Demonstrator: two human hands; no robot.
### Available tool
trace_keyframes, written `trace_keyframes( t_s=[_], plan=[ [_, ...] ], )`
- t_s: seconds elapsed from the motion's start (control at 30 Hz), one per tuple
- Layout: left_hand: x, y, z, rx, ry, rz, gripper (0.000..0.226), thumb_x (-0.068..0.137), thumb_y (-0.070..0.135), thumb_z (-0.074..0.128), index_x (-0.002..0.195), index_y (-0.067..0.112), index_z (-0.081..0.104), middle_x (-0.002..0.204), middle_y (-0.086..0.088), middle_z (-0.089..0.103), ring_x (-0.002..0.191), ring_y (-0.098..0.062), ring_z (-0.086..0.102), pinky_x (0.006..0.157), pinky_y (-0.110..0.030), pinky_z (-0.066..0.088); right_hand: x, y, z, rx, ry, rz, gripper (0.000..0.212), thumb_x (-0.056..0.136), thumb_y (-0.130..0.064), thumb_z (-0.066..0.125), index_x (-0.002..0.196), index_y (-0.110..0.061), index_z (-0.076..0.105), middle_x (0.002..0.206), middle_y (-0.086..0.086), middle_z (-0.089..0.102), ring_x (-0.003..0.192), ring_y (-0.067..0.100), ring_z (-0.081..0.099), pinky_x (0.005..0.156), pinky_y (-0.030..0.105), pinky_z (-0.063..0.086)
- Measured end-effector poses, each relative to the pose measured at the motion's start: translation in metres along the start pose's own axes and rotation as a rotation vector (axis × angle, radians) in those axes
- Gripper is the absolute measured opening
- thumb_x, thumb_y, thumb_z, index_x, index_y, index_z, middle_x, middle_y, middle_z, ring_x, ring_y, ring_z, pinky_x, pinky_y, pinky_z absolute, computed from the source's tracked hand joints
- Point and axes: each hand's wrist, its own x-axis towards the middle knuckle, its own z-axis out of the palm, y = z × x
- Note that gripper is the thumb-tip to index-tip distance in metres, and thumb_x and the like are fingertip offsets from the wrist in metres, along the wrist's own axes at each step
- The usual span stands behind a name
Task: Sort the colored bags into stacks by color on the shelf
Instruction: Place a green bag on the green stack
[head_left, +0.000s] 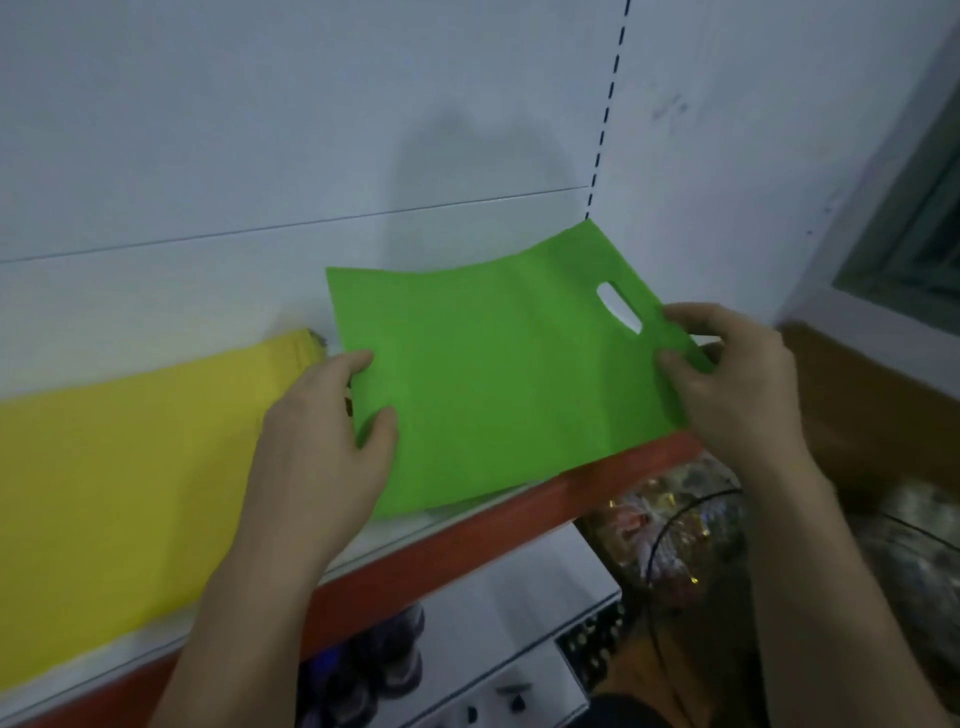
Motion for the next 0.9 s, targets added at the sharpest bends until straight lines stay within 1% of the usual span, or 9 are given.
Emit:
trace_keyframes(
  t_s=[0.07,0.13,0.23,0.3,0.37,0.47,0.53,0.7,0.9],
  plan=[
    [0.008,0.005,0.014,0.054,0.002,-0.022,0.051,0.087,0.02,0.069,0.135,0.012,0.057,0.127,-0.007,0.064,0.109,-0.028,0.061,0.093,-0.038,0.045,0.016,0.013,0.008,0.007,-0.025,-0.014,0.038,0.084,-0.013,0.073,0.121,-0.024,0.07,0.114,-0.007,0.072,0.09,0.019,0.065,0.088,0.035,0.052],
    [0.015,0.007,0.029,0.099,-0.02,-0.077,0.054,0.087,0.025,0.069,0.137,0.013,0.055,0.129,-0.008,0.063,0.112,-0.03,0.06,0.095,-0.041,0.046,0.029,0.024,0.016,0.005,-0.058,-0.018,0.038,0.086,-0.012,0.071,0.122,-0.023,0.07,0.115,-0.006,0.071,0.088,0.015,0.061,0.084,0.027,0.046],
    [0.02,0.007,0.044,0.189,-0.077,-0.156,0.059,0.085,0.035,0.071,0.138,0.017,0.053,0.125,-0.01,0.061,0.113,-0.034,0.056,0.093,-0.049,0.048,0.045,0.035,0.023,-0.048,-0.144,-0.045,0.038,0.086,-0.009,0.069,0.121,-0.022,0.069,0.116,-0.004,0.071,0.088,0.015,0.06,0.082,0.023,0.041],
    [0.019,0.007,0.048,0.246,-0.097,-0.188,0.059,0.084,0.039,0.07,0.137,0.02,0.054,0.124,-0.009,0.06,0.116,-0.034,0.052,0.093,-0.051,0.047,0.053,0.039,0.023,-0.101,-0.237,-0.063,0.038,0.086,-0.011,0.069,0.122,-0.022,0.069,0.116,-0.001,0.071,0.096,0.022,0.064,0.088,0.029,0.045],
    [0.019,0.008,0.044,0.273,-0.058,-0.183,0.055,0.085,0.042,0.068,0.135,0.021,0.057,0.126,-0.009,0.059,0.118,-0.034,0.051,0.093,-0.05,0.047,0.059,0.036,0.021,-0.175,-0.307,-0.058,0.038,0.086,-0.022,0.072,0.124,-0.025,0.067,0.12,0.003,0.069,0.106,0.028,0.063,0.093,0.037,0.048],
    [0.019,0.003,0.028,0.234,0.011,-0.152,0.053,0.083,0.049,0.059,0.129,0.023,0.061,0.117,-0.007,0.06,0.107,-0.033,0.055,0.09,-0.046,0.047,0.06,0.018,0.023,-0.237,-0.26,-0.143,0.04,0.088,-0.032,0.07,0.127,-0.027,0.063,0.13,0.003,0.064,0.12,0.035,0.055,0.102,0.05,0.045],
    [0.013,-0.008,0.014,0.207,0.008,-0.159,0.055,0.079,0.052,0.053,0.127,0.025,0.061,0.111,-0.003,0.061,0.099,-0.03,0.057,0.088,-0.043,0.047,0.052,-0.004,0.032,-0.204,-0.266,-0.207,0.039,0.09,-0.033,0.069,0.128,-0.026,0.062,0.13,0.003,0.064,0.12,0.035,0.054,0.102,0.051,0.044],
    [-0.021,-0.045,-0.034,0.236,0.076,-0.22,0.056,0.082,0.053,0.052,0.128,0.024,0.061,0.119,-0.002,0.059,0.106,-0.028,0.056,0.091,-0.045,0.047,0.011,-0.064,0.071,-0.117,-0.425,-0.336,0.04,0.092,-0.032,0.067,0.13,-0.024,0.062,0.132,-0.001,0.064,0.125,0.025,0.053,0.11,0.043,0.039],
    [-0.081,-0.099,-0.108,0.266,0.176,-0.244,0.05,0.083,0.046,0.055,0.126,0.021,0.062,0.124,-0.002,0.059,0.112,-0.029,0.053,0.094,-0.047,0.044,-0.075,-0.139,0.112,0.022,-0.515,-0.45,0.032,0.091,-0.03,0.068,0.123,-0.026,0.066,0.125,-0.006,0.066,0.12,0.018,0.054,0.099,0.03,0.037]
  ],
)
